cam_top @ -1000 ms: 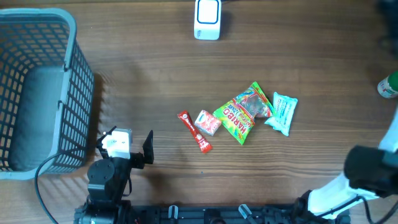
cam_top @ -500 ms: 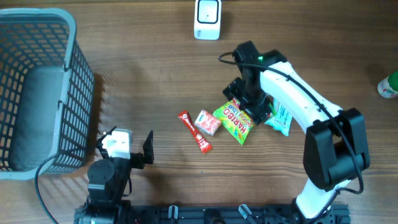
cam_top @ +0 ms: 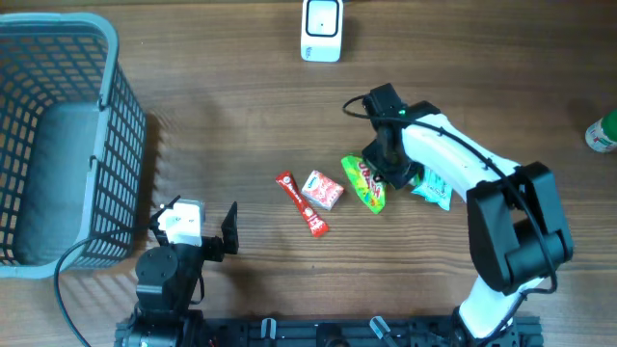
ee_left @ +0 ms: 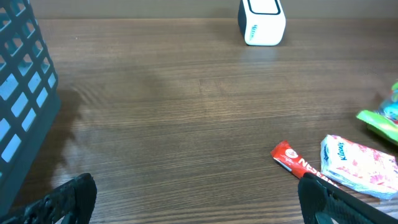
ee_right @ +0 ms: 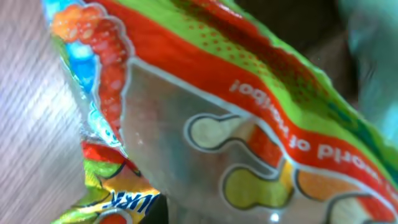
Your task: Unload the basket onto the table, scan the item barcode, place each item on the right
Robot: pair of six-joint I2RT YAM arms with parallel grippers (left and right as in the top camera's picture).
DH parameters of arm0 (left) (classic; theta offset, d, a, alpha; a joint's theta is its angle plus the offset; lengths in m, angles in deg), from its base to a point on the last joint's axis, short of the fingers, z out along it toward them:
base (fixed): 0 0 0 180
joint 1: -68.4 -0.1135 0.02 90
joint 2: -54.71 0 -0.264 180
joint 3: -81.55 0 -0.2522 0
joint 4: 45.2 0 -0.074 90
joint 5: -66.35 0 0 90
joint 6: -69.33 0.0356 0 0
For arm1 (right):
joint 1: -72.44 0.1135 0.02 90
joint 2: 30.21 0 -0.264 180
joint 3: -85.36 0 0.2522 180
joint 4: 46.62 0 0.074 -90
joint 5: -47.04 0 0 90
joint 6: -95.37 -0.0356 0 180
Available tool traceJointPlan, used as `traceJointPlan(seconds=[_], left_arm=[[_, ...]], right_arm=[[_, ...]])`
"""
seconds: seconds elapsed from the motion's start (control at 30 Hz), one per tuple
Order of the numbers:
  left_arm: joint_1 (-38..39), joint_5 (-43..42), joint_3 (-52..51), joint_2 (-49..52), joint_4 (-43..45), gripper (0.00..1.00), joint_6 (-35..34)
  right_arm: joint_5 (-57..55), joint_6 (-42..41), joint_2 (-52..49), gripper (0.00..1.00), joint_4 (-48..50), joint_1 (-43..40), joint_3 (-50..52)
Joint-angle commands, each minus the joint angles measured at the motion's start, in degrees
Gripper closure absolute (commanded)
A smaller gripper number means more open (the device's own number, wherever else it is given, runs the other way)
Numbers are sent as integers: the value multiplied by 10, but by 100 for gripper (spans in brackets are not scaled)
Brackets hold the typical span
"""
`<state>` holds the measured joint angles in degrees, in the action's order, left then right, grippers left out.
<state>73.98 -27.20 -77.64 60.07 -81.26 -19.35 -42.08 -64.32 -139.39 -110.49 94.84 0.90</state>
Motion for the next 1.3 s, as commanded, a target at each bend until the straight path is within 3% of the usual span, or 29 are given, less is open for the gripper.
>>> traceJointPlan(seconds=[0.0,0.03,0.13,0.2,0.3,0.37,0.43,0.47,0.6,0.63,0.7,0.73,0.77,0.83,0.93,0.97,1.0,1.07,1.1,1.17,1.23,1.27], left_arm=[[2,-7,-4,-3,3,0,-5],[2,-7,-4,-3,3,0,-5],[2,-7,-4,-3,3,0,-5],[2,-7,-4,-3,3,0,-5],[2,-7,-4,-3,3,0,-5],[2,-7,-4,-3,3,0,-5],[2,-7,-4,-3,3,0,-5],[2,-7,-4,-3,3,0,-5],[2,-7,-4,-3,3,0,-5],[2,-7,-4,-3,3,0,-5],[2,-7,-4,-3,3,0,-5],[2,-7,-4,-3,3,0,-5],[2,-7,-4,-3,3,0,-5],[2,-7,-4,-3,3,0,-5],[2,-7,-4,-3,3,0,-5],[2,-7,-4,-3,3,0,-5],[2,-7,-4,-3,3,0,-5],[2,-7,-4,-3,3,0,-5],[2,-7,-4,-3,3,0,-5],[2,-7,-4,-3,3,0,-5],[2,-7,-4,-3,3,0,-5],[2,-7,-4,-3,3,0,-5]], right_arm=[[217,13,-15,83,-57,-3,-86],[315,14,-15,94,-68,-5,-99],[558,7,-15,96,-70,-8,-99],[643,21,-15,96,-54,-8,-99],[745,96,-15,96,107,-8,-99],[815,59,-15,95,237,-8,-99],[821,-31,-15,96,336,-8,-99],[820,-121,-15,96,381,-8,-99],[789,-369,-15,96,385,-7,-99],[764,-400,-15,96,385,-6,-99],[730,-398,-15,83,388,-7,-99],[715,-398,-15,82,390,-7,-99],[683,-400,-15,96,389,-6,-99],[668,-490,-15,96,361,-7,-99],[588,-489,-15,95,361,-8,-99],[526,-417,-15,57,361,-6,-99],[488,-291,-15,37,361,-4,-99],[477,-122,-15,18,362,-4,-99],[480,47,-15,0,372,-3,-99],[481,270,-15,0,360,-3,-99],[491,424,-15,1,312,-3,-99],[467,555,-15,0,265,1,-99]])
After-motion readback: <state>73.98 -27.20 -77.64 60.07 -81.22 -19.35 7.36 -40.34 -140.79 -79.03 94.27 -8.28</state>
